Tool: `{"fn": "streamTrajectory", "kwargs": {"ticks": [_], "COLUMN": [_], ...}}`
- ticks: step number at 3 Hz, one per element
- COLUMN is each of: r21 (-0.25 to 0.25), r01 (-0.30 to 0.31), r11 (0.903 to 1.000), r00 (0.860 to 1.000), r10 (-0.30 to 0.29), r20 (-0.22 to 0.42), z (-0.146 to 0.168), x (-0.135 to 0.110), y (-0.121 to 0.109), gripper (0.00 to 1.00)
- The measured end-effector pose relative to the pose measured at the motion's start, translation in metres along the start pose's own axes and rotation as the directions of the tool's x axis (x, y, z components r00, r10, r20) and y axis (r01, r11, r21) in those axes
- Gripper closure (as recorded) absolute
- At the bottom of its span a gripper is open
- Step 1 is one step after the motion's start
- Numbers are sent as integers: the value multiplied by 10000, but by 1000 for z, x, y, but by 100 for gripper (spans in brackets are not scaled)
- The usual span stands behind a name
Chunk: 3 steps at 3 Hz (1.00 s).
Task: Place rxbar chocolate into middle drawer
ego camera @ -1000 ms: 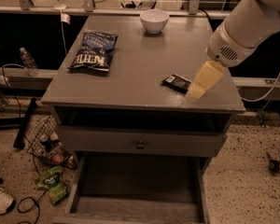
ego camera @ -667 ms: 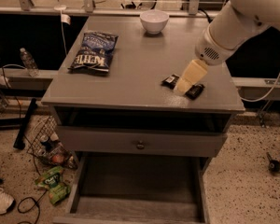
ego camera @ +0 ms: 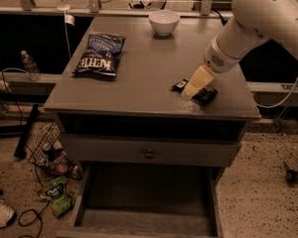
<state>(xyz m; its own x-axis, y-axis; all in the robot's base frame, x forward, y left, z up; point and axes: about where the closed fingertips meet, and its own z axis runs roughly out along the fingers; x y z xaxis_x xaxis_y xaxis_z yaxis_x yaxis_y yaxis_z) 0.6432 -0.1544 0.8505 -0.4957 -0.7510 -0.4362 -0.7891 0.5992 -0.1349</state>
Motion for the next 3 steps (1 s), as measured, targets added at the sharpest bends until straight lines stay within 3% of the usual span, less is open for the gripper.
{"fn": "streamTrajectory", "kwargs": {"ticks": [1,3], "r21": [-81,-360], "r01": [-326,-614], "r11": [9994,9975], "r00": [9994,9978], "r10": [325,604], "r20": [-106,-278], "z": [10,24], "x": [7,20], "y": [-7,-6], "gripper": [0,49]}}
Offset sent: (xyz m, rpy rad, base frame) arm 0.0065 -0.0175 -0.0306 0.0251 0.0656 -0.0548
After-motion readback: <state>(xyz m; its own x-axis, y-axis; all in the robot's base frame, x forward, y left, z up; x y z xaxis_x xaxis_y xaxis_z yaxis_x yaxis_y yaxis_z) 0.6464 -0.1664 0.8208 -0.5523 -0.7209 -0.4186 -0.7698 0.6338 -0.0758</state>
